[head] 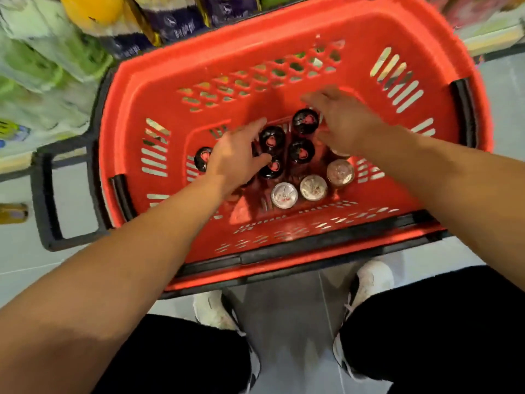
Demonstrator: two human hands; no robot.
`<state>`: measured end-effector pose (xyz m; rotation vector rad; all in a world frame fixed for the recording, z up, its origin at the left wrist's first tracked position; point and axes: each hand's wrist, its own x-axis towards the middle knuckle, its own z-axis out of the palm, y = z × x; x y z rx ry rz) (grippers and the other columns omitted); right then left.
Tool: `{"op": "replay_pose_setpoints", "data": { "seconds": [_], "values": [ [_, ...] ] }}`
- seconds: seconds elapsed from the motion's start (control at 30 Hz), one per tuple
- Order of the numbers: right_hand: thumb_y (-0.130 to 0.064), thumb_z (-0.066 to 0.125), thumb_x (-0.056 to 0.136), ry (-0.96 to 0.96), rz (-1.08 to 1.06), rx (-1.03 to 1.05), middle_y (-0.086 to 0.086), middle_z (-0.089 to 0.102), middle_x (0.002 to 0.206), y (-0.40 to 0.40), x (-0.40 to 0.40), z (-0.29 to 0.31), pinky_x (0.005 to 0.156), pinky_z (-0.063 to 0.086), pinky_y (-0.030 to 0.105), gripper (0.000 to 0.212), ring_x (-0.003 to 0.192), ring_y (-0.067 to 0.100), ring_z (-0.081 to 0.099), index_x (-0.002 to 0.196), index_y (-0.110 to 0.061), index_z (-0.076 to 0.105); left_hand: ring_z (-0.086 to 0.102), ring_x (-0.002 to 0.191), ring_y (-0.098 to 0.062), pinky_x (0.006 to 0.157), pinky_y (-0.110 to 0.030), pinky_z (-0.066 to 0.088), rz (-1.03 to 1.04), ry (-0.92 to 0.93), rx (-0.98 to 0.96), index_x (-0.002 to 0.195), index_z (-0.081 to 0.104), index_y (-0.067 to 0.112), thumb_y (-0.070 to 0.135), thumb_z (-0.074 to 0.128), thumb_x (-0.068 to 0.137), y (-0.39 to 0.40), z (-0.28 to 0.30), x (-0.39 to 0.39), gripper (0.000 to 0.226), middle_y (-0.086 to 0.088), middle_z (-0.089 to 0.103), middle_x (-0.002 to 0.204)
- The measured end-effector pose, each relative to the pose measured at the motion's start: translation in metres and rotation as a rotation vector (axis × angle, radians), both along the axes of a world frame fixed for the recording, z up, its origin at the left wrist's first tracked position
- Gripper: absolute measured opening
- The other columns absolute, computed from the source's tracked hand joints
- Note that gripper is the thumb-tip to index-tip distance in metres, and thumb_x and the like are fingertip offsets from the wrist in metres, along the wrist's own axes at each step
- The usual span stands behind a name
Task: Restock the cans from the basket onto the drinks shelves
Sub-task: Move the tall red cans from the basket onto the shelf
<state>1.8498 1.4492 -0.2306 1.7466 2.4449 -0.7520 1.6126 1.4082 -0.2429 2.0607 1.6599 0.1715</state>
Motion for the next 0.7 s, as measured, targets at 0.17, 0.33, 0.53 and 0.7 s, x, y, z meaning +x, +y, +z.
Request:
{"op": "replay_pose_setpoints", "data": {
  "seconds": [0.17,0.33,0.53,0.7],
  "values": [
    [-0.011,0.071,0.078,-0.026,0.093,0.057,0.013,0.043,0.136,0.014,-0.003,-0.014,0.098,0.046,0.049,0.072,0.117,0.039,0.053,0.142,-0.024,0.039,0.054,0.126,-0.023,0.106,-0.029,0.038,-0.033,0.045,0.047,0.144,0.046,0.022,0.017,0.071,0.076,0.014,-0.011,0.0,0.072,-0.005,0.061,0.134],
    [-0.017,0.074,0.079,-0.083,0.124,0.06,0.015,0.039,0.142,0.02,-0.004,-0.011,0.107,0.039,0.047,0.078,0.127,0.037,0.045,0.147,-0.022,0.035,0.052,0.127,-0.027,0.108,-0.034,0.038,-0.072,0.086,0.044,0.145,0.043,0.028,0.025,0.075,0.08,0.022,-0.014,0.007,0.073,-0.003,0.057,0.139],
    [-0.014,0.072,0.079,-0.148,0.185,0.01,0.011,0.03,0.149,0.018,-0.007,-0.015,0.104,0.042,0.046,0.085,0.127,0.039,0.046,0.151,-0.024,0.027,0.047,0.131,-0.027,0.108,-0.038,0.037,-0.065,0.048,-0.018,0.145,0.045,0.026,0.03,0.076,0.081,0.018,-0.022,0.008,0.071,-0.003,0.052,0.144],
    [-0.009,0.073,0.078,-0.188,0.254,-0.071,0.008,0.027,0.153,0.026,-0.006,-0.029,0.109,0.038,0.045,0.094,0.135,0.034,0.039,0.153,-0.029,0.02,0.054,0.12,-0.03,0.1,-0.043,0.044,-0.008,0.043,-0.059,0.143,0.045,0.034,0.038,0.076,0.079,0.023,-0.035,0.007,0.072,0.0,0.056,0.14]
  ]
}}
